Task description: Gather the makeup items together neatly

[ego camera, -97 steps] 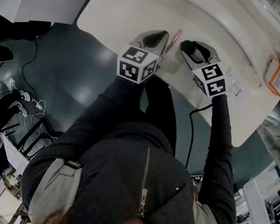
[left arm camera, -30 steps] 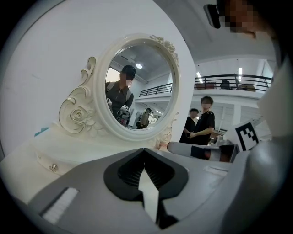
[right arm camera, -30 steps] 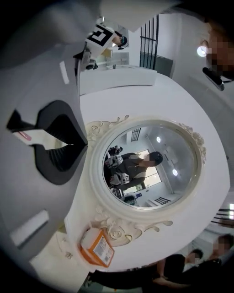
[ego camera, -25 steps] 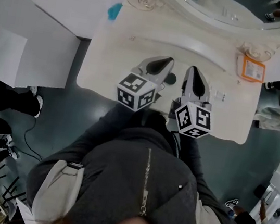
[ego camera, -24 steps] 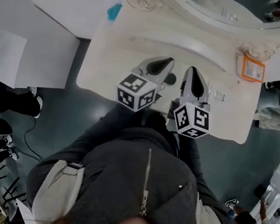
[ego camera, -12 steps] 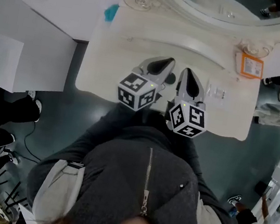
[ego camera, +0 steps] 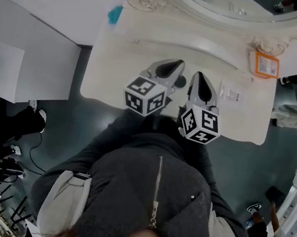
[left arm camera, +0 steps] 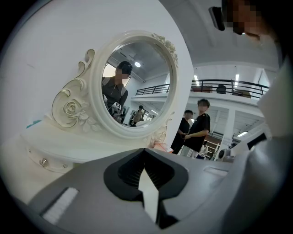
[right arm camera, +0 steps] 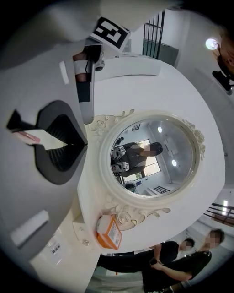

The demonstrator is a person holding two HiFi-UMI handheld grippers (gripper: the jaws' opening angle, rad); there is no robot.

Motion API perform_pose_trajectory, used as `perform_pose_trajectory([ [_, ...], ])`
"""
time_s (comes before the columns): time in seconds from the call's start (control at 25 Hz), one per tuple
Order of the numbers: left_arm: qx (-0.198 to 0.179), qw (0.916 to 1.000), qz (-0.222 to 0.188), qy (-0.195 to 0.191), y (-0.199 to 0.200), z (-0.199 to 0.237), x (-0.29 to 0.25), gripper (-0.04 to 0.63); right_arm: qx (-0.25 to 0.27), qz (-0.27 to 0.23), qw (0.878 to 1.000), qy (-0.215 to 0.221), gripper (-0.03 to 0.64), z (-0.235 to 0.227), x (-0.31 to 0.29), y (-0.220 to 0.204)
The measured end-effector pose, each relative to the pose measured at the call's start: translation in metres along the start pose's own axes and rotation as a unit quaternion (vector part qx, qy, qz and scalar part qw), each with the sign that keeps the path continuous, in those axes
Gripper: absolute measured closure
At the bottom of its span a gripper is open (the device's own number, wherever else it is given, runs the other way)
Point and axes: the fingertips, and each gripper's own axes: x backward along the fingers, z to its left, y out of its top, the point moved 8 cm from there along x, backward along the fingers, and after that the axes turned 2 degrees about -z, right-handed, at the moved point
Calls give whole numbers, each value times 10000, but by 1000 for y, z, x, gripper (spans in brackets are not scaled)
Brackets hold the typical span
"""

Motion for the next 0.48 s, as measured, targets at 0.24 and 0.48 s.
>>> perform_pose_trajectory([
  [0.24, -35, 9998, 150, -142, -7, -11, -8, 588, -50, -29, 9998, -210, 614, -14, 12, -2],
  [0.48, -84, 9983, 367, -440, -20, -33, -27, 587, -155, -70, 9980, -608, 614, -42, 34, -4],
])
